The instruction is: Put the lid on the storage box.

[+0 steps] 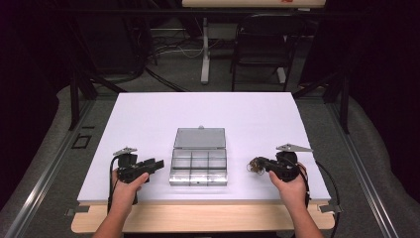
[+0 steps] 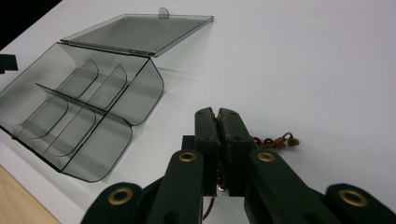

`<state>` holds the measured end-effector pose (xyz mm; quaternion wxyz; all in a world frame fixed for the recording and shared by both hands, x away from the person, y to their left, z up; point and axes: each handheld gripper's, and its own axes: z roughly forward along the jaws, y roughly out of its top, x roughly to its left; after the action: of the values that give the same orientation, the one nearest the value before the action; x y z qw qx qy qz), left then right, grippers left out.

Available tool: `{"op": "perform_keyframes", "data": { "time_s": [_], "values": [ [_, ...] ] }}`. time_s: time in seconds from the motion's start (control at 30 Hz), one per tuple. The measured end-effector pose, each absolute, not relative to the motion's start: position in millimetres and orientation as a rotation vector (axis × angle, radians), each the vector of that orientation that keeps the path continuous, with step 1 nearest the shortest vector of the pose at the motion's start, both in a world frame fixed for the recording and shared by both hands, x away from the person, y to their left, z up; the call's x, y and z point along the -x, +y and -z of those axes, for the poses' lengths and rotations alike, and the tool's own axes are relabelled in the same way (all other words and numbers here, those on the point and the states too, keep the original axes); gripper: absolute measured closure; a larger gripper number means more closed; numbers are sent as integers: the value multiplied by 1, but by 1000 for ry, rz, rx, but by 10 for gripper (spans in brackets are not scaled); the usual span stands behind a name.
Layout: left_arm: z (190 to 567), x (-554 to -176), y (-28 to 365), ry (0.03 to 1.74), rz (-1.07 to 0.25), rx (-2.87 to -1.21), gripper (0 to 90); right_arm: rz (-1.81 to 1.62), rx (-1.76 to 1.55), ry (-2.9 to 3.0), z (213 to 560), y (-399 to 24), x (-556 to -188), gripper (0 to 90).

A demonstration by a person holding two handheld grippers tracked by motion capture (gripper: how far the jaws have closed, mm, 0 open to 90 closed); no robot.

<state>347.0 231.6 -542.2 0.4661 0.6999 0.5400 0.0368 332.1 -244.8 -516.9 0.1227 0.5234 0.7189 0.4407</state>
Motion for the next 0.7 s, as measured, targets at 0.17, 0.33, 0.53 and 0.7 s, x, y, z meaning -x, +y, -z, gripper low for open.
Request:
{"op": "perform_keyframes", "data": {
  "time_s": [0.17,0.33,0.53,0.7],
  "values": [
    [542,-347,232,1324,-89,-1718,488,-1292,-1515,2087,512,-245,-330,871],
    [543,-347,231,1332,-88,-1719,488,-1311,-1496,2075,507,-244,-329,871],
    [543,-347,232,1334,-89,-1714,487,-1333,-1482,2067,500,-244,-327,871],
    [542,-347,233,1331,-94,-1714,487,-1346,-1469,2066,496,-243,-326,871]
  ]
}}
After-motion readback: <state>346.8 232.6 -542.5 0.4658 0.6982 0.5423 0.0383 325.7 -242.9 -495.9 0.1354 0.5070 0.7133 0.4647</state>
